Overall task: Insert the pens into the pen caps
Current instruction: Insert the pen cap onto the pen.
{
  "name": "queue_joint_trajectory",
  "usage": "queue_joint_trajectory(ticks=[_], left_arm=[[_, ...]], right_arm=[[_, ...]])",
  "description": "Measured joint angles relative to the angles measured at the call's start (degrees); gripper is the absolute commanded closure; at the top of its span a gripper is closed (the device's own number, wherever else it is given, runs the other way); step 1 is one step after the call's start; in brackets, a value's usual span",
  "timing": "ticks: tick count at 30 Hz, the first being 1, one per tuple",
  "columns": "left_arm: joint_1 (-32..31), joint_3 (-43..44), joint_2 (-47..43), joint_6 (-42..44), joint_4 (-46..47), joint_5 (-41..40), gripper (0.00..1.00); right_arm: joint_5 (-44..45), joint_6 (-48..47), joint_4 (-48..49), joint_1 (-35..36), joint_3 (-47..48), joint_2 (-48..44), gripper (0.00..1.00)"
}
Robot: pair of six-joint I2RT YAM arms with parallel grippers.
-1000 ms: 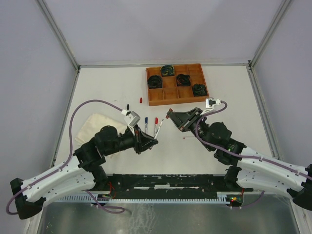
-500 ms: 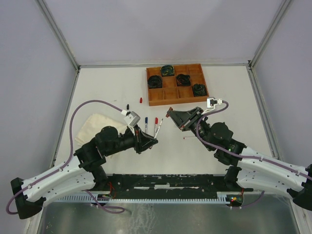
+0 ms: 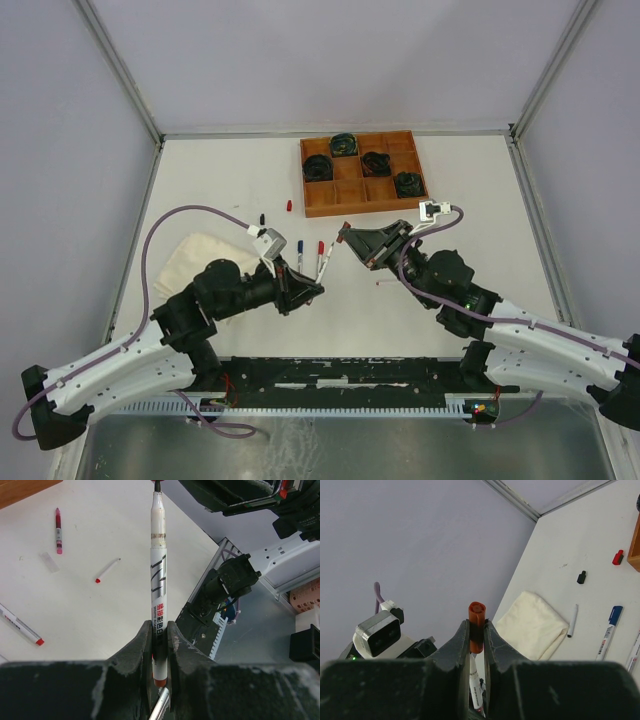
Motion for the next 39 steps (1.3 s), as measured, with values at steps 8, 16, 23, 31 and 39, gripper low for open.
queue_joint_trajectory(ticks=[8,16,23,31,39], left_arm=[[0.0,-0.3,0.4,0.0,0.3,1.3,0.97],[0.0,-0.6,0.6,0.0,0.4,1.5,0.97],[0.0,-0.7,0.6,0.0,0.4,1.5,0.97],[0.0,-0.7,0.6,0.0,0.4,1.5,0.97],[0.0,-0.7,0.6,0.0,0.4,1.4,0.97]], right_arm=[[-0.2,0.2,1.0,0.0,0.0,0.1,0.97],[-0.4,0.3,1.2,0.0,0.0,0.1,0.97],[-0.7,0.5,1.0,0.0,0.0,0.4,0.98],[-1.9,0.5,0.7,0.0,0.1,1.0,0.98],[-3.2,0.4,0.6,0.0,0.2,1.3,0.98]])
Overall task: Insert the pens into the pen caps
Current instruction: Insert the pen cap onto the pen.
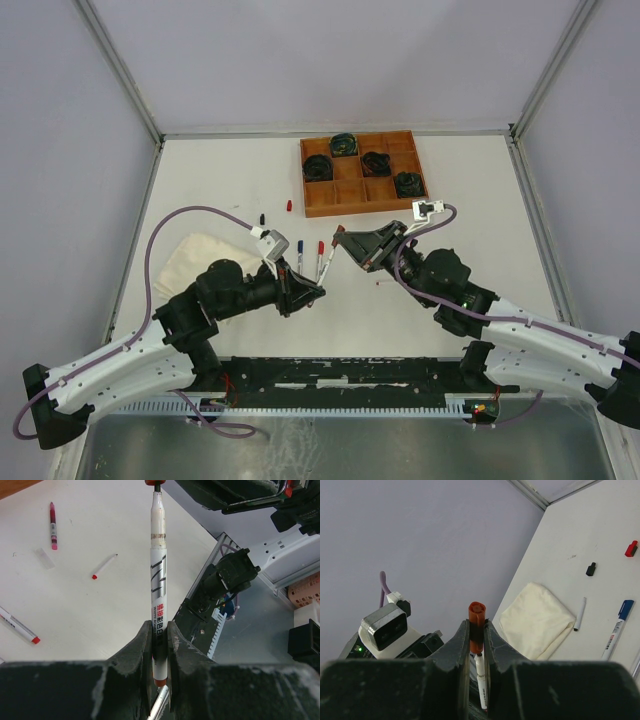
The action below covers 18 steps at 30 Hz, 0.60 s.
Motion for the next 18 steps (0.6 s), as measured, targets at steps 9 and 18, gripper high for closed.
queue_joint_trajectory(ticks=[9,18], left_arm=[[0.0,0.0,0.0,0.0,-0.1,-0.4,0.97],[0.0,0.0,-0.1,0.0,-0.5,-0.7,0.97]], right_arm=[[-1.1,-0.3,-0.8,0.0,0.2,0.3,0.98],[-1.5,-0.6,-1.5,-0.1,0.3,0.3,0.98]])
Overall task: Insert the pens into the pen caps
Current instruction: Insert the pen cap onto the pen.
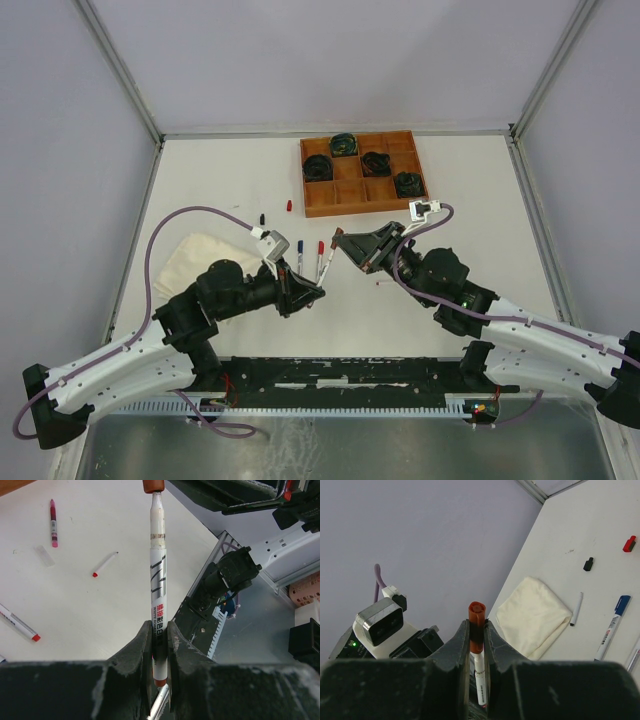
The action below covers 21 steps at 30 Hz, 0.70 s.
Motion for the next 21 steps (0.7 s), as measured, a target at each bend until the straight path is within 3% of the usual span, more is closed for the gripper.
queue_joint_trajectory(ticks=[21], left_arm=[[-0.2,0.0,-0.7,-0.4,-0.1,-2.3,0.97]], right_arm=[[-1.5,-2.5,-1.7,0.1,0.3,0.6,0.96]])
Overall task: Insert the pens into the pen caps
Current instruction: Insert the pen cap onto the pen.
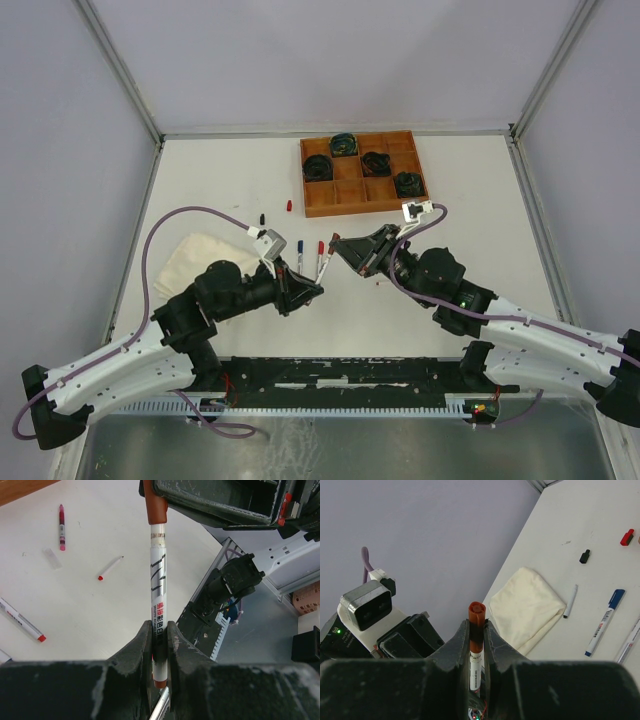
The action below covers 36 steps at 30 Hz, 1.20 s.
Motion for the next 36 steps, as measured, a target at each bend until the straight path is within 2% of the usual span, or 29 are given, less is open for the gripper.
queue_joint_trajectory(ticks=[22,29,36], left_arm=[[0.0,0.0,0.4,-3.4,1.9,-3.5,0.97],[-0.1,0.0,0.8,-3.4,1.7,-3.9,0.97],[-0.2,1.0,-0.1,-3.4,1.9,-6.3,0.92]], right_arm=[[-1.7,2.0,4.2,0.3,0.0,3.3,0.92],[-1.0,2.0,3.2,0.6,-0.2,2.4,0.75],[-2.8,1.7,-0.7,1.9,-0.2,0.7,0.57]])
